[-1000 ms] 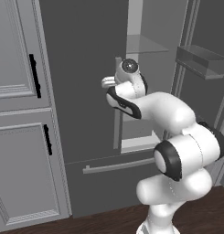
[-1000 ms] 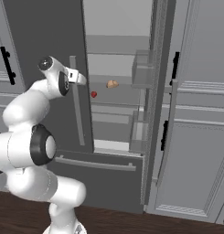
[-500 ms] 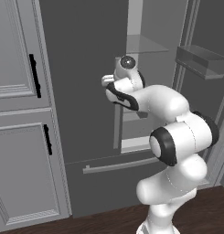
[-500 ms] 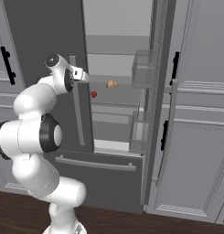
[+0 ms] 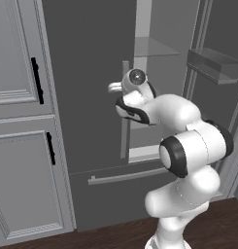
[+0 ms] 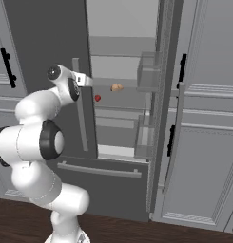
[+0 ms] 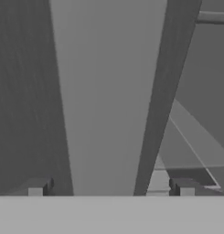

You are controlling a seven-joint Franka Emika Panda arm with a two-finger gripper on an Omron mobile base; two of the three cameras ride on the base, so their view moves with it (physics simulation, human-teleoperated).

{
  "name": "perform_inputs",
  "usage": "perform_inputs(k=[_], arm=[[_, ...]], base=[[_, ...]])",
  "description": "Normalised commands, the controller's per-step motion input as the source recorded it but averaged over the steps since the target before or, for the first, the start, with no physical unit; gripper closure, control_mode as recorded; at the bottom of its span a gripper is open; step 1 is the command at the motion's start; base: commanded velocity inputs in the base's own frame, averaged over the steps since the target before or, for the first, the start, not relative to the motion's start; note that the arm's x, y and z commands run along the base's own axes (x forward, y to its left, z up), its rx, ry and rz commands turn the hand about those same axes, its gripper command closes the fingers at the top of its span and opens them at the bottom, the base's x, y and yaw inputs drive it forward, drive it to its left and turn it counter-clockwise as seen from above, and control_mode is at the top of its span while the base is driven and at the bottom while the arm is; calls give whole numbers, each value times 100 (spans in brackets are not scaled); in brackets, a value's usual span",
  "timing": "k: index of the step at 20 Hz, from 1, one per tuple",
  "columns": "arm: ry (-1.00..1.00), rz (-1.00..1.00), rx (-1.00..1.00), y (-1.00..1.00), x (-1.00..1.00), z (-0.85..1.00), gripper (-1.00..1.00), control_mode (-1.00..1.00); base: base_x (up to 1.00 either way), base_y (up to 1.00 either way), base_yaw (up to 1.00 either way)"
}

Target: Take the strawberry from the fridge and place it on top of the pancake, located on the dining counter.

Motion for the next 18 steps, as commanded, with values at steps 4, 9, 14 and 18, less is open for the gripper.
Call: perform_inputs(k=[4,9,14,18], arm=[[-13,0,0,0,10,-7,-100,-100],[-1,0,0,0,13,0,100,-100],[-1,-1,0,3,-9,-1,100,-100],[0,-20,0,41,-71,0,100,-100]], base=[[0,0,0],[0,0,0],[0,0,0],[0,0,0]])
